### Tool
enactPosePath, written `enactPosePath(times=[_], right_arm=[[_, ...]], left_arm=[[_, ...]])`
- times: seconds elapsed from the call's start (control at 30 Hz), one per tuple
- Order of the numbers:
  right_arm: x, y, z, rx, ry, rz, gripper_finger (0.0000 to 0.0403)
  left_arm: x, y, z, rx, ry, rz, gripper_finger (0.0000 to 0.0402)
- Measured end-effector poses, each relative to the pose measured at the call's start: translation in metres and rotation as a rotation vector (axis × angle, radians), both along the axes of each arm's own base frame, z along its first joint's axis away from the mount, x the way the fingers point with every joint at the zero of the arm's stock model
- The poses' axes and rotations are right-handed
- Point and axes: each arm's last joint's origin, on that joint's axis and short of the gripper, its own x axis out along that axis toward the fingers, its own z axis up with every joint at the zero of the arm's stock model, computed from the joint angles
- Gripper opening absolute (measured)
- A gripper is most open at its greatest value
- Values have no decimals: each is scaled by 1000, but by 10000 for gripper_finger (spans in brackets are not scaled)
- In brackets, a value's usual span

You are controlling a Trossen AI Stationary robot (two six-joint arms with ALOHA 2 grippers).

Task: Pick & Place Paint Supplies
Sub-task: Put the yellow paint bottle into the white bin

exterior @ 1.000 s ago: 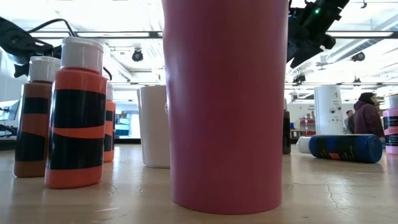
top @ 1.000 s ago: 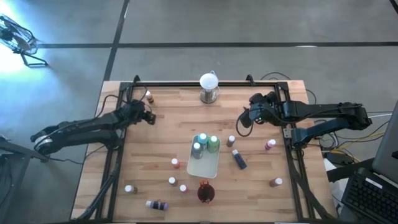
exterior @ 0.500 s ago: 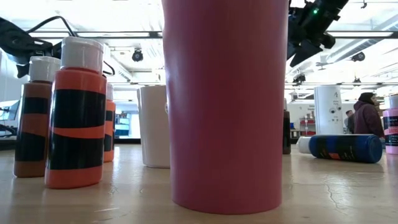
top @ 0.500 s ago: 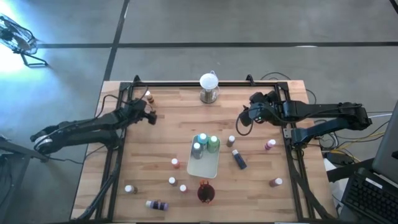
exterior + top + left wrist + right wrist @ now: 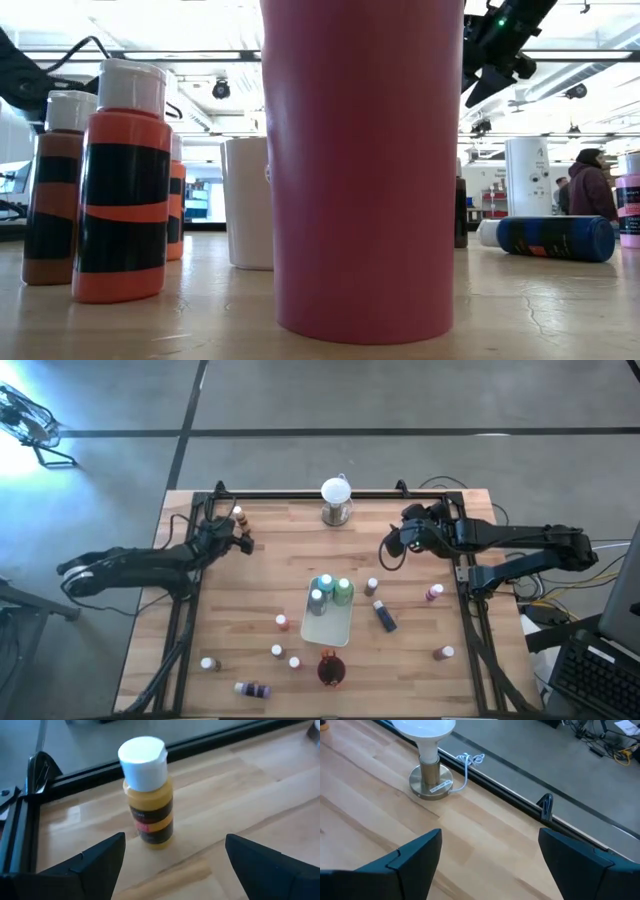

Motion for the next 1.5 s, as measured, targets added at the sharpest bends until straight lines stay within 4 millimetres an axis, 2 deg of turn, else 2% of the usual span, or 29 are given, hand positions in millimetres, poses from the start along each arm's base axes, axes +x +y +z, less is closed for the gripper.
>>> enactPosePath(times=[0.17,0.73,0.9,1.27,1.5], right_arm=[[1,-4,3,-12,-11,-6,321],[2,-5,3,-10,-16,-1,275],[2,-5,3,-10,-17,-1,264],[2,-5,3,-8,-20,2,242],[2,-5,3,-8,-20,2,229]], left_arm=[[7,7,-1,52,-18,-5,350],[17,29,-21,56,71,71,338],[17,31,-22,78,69,102,286],[19,35,-23,123,78,129,124],[17,33,-23,126,104,69,116]])
